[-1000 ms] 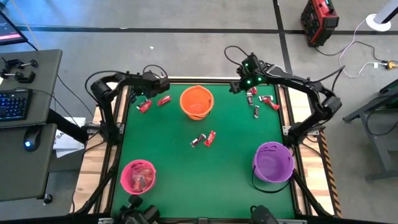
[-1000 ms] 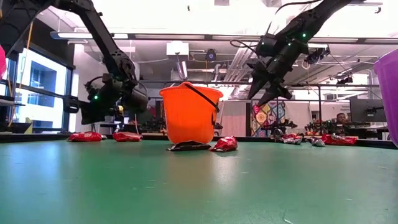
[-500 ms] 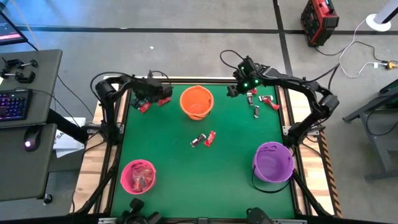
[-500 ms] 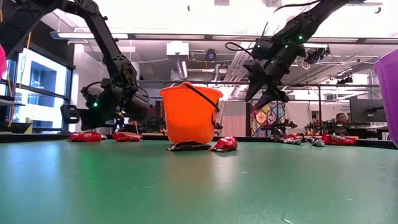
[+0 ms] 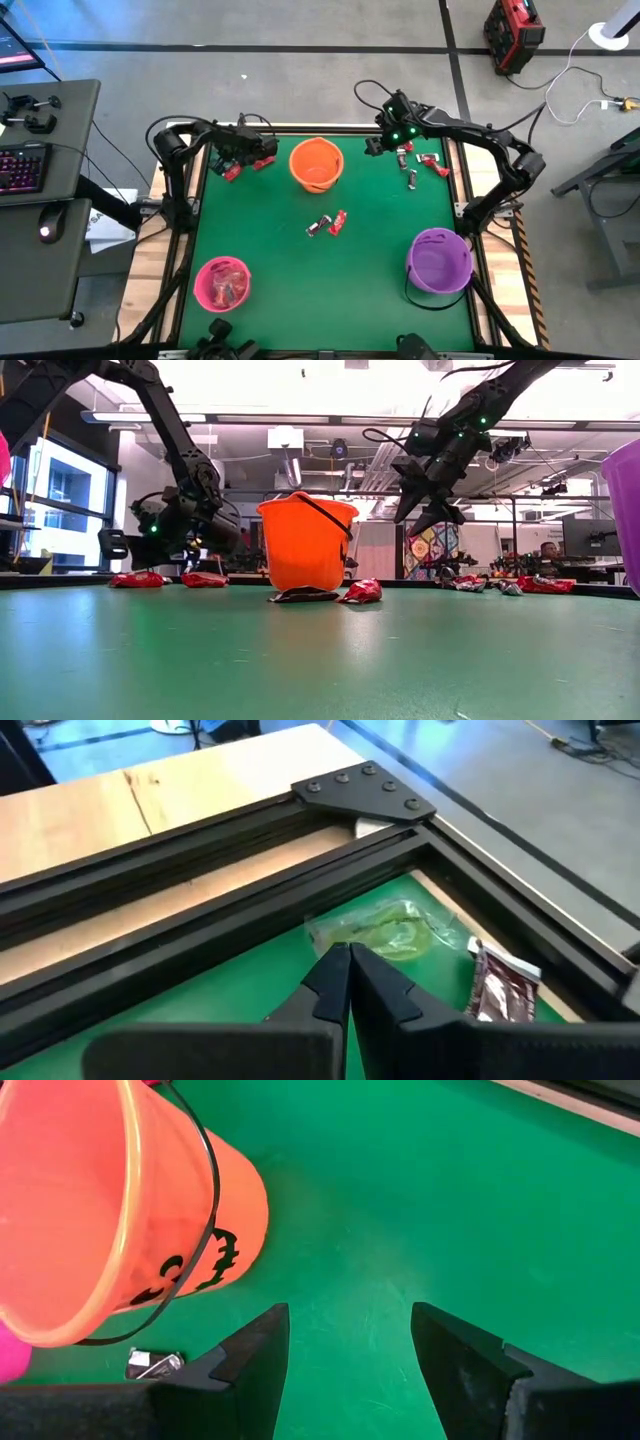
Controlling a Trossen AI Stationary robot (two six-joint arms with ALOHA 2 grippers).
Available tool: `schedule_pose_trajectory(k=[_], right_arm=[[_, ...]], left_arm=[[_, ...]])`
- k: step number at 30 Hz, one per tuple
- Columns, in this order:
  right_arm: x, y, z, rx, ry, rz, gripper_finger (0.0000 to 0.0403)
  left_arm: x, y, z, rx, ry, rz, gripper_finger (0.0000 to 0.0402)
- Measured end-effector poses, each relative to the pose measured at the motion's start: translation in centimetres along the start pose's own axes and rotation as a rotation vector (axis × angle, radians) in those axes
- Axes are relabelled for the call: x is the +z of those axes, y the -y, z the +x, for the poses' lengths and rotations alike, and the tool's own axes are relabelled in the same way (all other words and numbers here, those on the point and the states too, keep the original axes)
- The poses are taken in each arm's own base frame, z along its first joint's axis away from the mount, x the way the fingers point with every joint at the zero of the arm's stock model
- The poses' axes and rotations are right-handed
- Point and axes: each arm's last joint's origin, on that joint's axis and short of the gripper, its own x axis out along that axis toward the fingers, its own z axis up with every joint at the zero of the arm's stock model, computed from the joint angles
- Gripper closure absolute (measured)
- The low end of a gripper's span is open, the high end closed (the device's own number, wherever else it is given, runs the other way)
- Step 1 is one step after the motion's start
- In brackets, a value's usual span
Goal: Sort candy by brand, put in halloween buckets
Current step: Put the green gummy into the pink bucket
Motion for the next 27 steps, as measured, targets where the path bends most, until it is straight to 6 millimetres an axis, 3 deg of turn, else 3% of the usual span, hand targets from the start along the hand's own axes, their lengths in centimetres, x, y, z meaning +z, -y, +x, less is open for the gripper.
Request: schedule_pose_trajectory(k=[5,20,27], right_arm=[[0.0,0.0,0.0,0.000,0.000,0.000,0.0199],[0.1,0.0,0.0,0.004,0.010,-0.004,0.0199],[0.1,0.0,0.0,0.005,0.012,0.016,0.0199]], left_arm=[[0.1,-0.2,0.0,0.018,-0.001,0.030,0.0385],[0.7,-0.2,0.9,0.051,0.037,0.041,0.0254],[0.7,-0.3,1.0,0.061,0.041,0.053,0.0223]])
